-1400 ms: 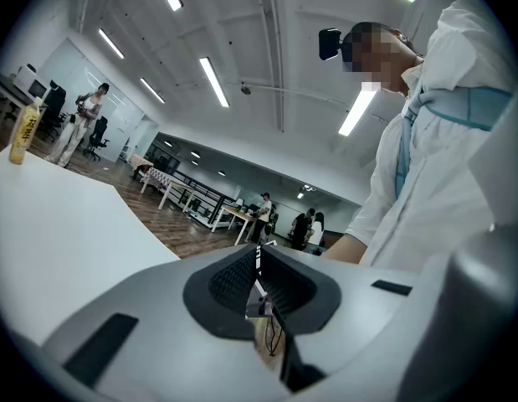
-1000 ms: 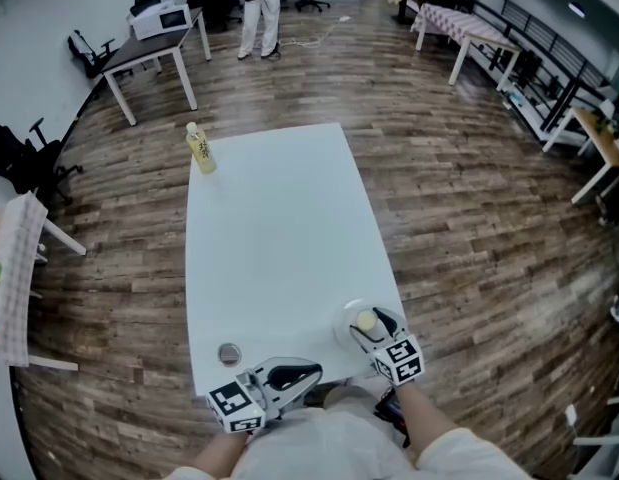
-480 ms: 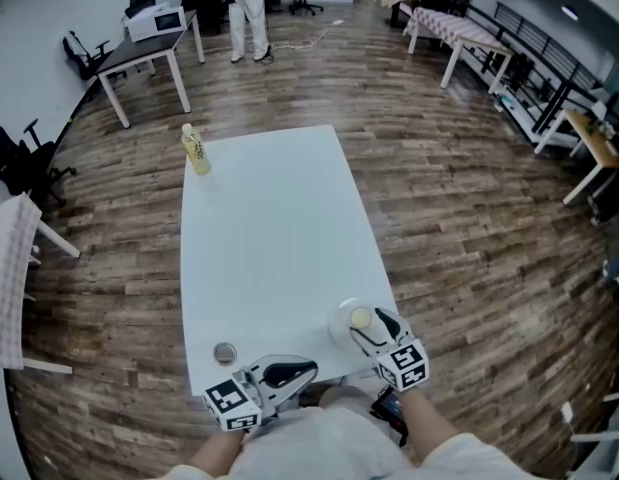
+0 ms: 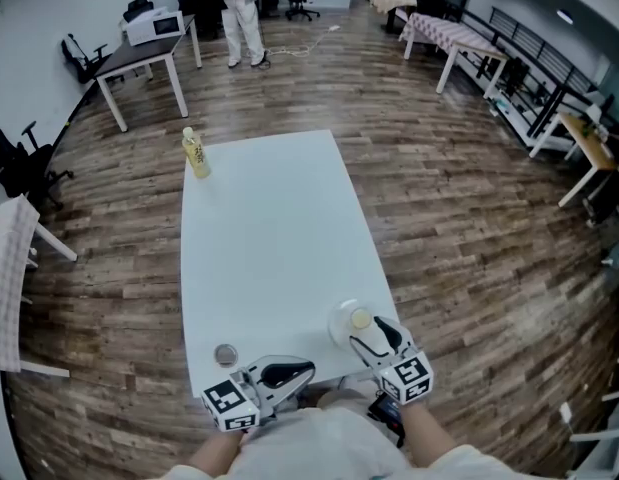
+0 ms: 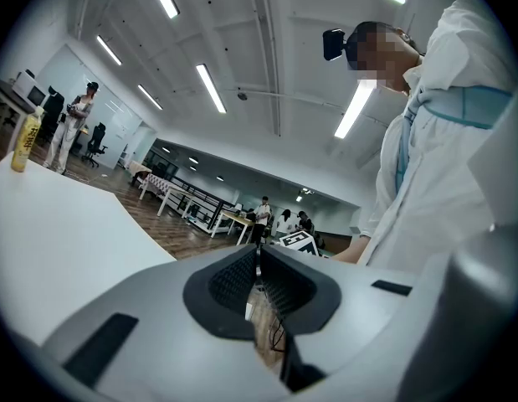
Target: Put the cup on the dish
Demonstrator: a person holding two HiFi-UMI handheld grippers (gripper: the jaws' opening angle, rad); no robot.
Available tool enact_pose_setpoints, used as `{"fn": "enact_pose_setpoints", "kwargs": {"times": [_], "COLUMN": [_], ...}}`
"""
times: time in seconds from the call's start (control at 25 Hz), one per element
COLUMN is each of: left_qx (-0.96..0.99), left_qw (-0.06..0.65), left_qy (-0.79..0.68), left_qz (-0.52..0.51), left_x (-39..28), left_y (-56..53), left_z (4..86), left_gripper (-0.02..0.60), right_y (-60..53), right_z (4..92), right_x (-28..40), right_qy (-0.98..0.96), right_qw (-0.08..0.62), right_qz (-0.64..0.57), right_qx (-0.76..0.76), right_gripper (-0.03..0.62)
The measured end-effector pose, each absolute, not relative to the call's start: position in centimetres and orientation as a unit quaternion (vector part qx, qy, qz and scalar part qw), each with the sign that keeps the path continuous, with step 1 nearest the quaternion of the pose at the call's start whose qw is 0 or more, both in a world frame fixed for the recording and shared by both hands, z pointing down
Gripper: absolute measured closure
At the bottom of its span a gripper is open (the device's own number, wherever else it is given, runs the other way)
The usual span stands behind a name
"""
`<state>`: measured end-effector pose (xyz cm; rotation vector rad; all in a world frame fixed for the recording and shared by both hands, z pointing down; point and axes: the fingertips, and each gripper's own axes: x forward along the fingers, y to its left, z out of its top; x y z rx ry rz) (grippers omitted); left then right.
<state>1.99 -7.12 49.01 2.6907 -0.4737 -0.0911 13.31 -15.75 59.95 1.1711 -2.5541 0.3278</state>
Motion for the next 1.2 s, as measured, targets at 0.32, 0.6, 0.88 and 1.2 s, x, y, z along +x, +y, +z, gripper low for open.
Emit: {"fn": "enact_pose_setpoints", "kwargs": {"times": [0.32, 0.6, 0.88, 1.2], "left_qx": [0.965, 0.965, 0.966, 0.966], "left_qw": [0.199, 0.195, 0.193, 0.190], "left_qy": [-0.170, -0.169, -0.166, -0.172], "left_qz": [-0.036, -0.040, -0.042, -0.044], "left_x": [1.2, 1.0, 0.7, 0.0], "left_y": [-6.9, -7.1, -6.9, -6.8], "left_z": [48.9, 48.7, 48.6, 48.5], "left_gripper": [0.566, 0.565, 0.565, 0.566], "right_y": [-13.6, -12.2, -10.9, -10.0], "right_z": [56.9, 54.5, 54.0, 52.5], "right_x": [11.1, 9.7, 8.7, 6.8], "right_qy": [-0.908, -0.921, -0.925, -0.939], "right_qw": [0.135, 0.112, 0.119, 0.109], "right_qz": [0.091, 0.056, 0.068, 0.066], "right_qx": [0.387, 0.368, 0.355, 0.321], "right_gripper": [0.428, 0.539, 0.560, 0.562]}}
